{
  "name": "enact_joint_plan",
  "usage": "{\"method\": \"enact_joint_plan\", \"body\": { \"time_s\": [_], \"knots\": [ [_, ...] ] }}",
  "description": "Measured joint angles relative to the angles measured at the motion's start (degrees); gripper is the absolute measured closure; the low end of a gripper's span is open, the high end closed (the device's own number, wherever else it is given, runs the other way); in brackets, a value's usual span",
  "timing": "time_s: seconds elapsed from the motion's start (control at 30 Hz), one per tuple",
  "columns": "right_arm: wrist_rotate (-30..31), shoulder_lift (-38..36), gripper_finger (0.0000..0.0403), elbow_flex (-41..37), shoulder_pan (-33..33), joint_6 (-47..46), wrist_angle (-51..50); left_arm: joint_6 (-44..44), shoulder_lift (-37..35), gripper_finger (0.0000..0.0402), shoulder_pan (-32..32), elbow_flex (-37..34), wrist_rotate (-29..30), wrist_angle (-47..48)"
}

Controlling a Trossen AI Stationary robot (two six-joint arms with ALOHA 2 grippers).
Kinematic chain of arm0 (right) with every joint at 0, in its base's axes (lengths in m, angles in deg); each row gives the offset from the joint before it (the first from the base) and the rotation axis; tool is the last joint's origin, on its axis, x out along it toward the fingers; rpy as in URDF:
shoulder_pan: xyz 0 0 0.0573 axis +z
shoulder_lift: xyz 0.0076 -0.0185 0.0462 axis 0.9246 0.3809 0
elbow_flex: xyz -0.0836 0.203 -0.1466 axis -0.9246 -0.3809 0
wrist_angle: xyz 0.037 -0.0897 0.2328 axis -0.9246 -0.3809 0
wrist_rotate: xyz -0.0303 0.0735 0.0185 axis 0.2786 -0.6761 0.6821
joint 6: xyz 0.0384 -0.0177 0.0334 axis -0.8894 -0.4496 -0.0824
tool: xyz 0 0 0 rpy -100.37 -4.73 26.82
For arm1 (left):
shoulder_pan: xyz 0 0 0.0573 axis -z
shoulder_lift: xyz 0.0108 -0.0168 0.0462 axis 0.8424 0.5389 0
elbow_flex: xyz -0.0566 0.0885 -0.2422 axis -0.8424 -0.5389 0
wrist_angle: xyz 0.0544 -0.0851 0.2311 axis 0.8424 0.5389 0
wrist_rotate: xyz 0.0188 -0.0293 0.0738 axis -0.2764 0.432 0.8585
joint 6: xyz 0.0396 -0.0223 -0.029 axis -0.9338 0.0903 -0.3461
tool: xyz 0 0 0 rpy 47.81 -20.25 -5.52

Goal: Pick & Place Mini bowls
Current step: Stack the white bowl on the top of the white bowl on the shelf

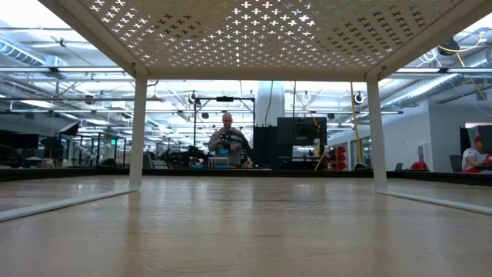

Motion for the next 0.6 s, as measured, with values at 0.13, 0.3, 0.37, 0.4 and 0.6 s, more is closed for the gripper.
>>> {"method": "enact_joint_plan", "body": {
  "time_s": [0.13, 0.3, 0.37, 0.4, 0.6],
  "knots": [
    [0.0, 0.0, 0.0403, 0.0, 0.0, 0.01, 0.01, 1.54, 4.66, 0.0391, 4.84, -0.01, 1.27, -1.78],
    [0.0, 0.0, 0.0403, 0.0, -0.01, 0.0, 0.03, 1.69, 11.16, 0.0391, 7.67, 1.5, -2.48, -2.18],
    [0.01, 0.0, 0.0403, 0.0, 0.0, -0.02, 0.05, 0.48, 13.8, 0.0391, 8.27, 4.45, -3.4, -1.03],
    [0.04, 0.0, 0.0403, 0.0, -0.01, -0.21, 0.05, -0.31, 15.0, 0.0391, 8.45, 6.51, -3.42, -0.05],
    [0.07, 0.0, 0.0403, 0.0, -0.01, -0.59, 0.02, -1.04, 22.43, 0.0391, 9.38, 19.55, -3.02, 10.24]
  ]
}}
